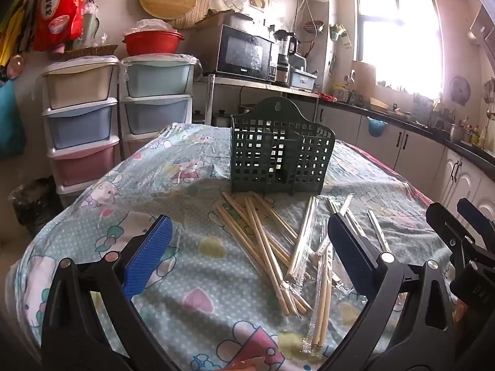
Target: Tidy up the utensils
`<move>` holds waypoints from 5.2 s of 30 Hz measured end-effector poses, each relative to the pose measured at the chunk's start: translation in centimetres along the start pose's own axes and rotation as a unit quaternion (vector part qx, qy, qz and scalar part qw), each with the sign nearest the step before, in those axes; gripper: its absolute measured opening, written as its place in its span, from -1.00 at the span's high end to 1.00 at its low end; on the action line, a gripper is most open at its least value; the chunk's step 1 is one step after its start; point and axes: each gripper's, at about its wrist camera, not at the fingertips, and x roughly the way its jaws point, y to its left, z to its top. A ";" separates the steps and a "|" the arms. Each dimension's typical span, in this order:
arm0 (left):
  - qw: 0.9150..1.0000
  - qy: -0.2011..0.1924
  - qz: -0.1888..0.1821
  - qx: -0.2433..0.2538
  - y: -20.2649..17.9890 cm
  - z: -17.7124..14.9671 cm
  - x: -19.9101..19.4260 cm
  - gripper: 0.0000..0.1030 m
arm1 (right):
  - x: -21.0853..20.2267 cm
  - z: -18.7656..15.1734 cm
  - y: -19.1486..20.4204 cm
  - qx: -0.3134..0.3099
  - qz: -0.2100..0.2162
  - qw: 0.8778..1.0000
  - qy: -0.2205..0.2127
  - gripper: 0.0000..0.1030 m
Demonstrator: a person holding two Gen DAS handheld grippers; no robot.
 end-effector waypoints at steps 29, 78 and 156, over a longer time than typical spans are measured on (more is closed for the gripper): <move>1.000 -0.001 -0.001 0.001 -0.1 0.0 0.0 -0.80 | -0.1 0.0 0.1 -0.002 -0.001 1.000 0.001 -0.88; 0.999 0.016 -0.006 -0.036 2.3 1.7 0.4 -0.80 | 1.1 1.0 0.5 -0.015 0.042 0.999 0.032 -0.88; 0.957 0.283 -0.059 0.009 0.9 3.9 21.6 0.62 | 25.5 0.8 -8.1 0.140 0.149 0.889 0.409 0.10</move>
